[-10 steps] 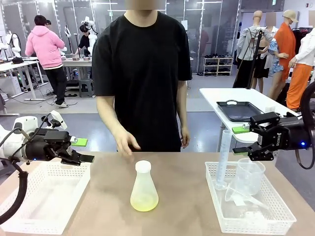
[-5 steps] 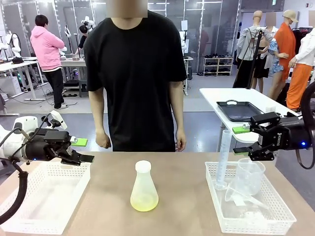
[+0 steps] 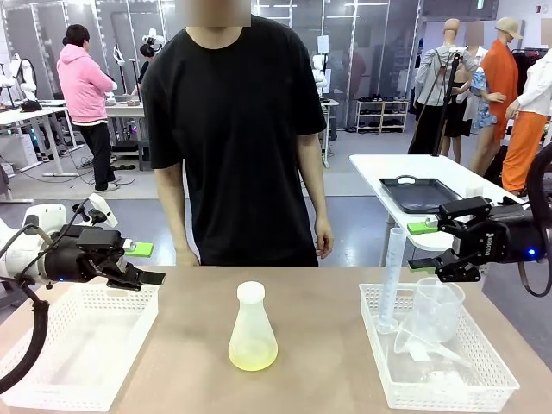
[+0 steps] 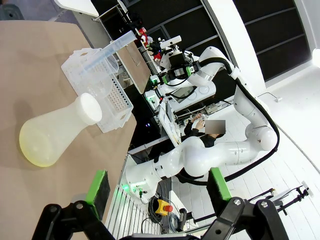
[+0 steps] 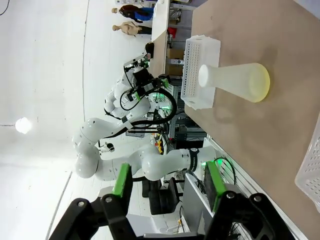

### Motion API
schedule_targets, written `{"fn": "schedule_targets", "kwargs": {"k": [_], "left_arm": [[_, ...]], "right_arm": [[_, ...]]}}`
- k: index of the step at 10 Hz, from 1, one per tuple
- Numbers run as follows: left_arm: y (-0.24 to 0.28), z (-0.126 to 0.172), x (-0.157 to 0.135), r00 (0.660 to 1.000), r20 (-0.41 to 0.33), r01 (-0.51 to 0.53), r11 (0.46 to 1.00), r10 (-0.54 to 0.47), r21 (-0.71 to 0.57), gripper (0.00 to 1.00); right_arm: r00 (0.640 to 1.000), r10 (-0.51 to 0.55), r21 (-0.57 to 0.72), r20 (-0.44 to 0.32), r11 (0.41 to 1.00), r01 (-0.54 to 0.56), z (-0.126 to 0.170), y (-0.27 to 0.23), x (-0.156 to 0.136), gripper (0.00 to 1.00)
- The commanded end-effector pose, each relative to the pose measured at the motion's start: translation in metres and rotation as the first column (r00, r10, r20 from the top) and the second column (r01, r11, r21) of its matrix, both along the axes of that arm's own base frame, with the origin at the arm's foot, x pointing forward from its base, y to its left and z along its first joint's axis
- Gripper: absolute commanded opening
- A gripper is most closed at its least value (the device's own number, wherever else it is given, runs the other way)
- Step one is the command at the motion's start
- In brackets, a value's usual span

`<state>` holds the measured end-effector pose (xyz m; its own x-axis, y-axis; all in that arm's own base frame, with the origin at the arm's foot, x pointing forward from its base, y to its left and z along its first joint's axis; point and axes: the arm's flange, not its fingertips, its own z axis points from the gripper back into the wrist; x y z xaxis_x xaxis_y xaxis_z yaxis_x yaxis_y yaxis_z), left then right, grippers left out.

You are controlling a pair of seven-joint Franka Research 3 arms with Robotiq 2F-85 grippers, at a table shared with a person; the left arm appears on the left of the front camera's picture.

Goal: Prepare the solutions needed for the experiment.
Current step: When the human places the Big flask in the center of the table, pick up the Big flask and place it in the left Organizing basket.

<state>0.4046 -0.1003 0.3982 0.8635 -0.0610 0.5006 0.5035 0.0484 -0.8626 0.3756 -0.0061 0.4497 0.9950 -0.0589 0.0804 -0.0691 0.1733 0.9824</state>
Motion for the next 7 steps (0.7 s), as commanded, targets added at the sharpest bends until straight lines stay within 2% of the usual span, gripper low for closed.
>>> {"fn": "schedule_targets", "kwargs": {"k": [1, 6, 7], "left_arm": [[0.001, 0.002, -0.001, 1.000, 0.005, 0.017, 1.000, -0.017, -0.001, 1.00], [0.000, 0.000, 0.000, 1.000, 0.000, 0.000, 1.000, 0.000, 0.000, 1.00], [0.003, 0.004, 0.009, 0.999, 0.045, 0.006, 1.000, -0.007, 0.015, 1.00]], "right_arm": [[1.000, 0.006, 0.001, 0.007, 1.000, -0.006, 0.002, 0.000, -0.001, 0.74], [1.000, 0.006, 0.001, 0.007, 1.000, -0.006, 0.002, 0.000, -0.001, 0.74], [1.000, 0.006, 0.001, 0.007, 1.000, -0.006, 0.002, 0.000, -0.001, 0.74]]}}
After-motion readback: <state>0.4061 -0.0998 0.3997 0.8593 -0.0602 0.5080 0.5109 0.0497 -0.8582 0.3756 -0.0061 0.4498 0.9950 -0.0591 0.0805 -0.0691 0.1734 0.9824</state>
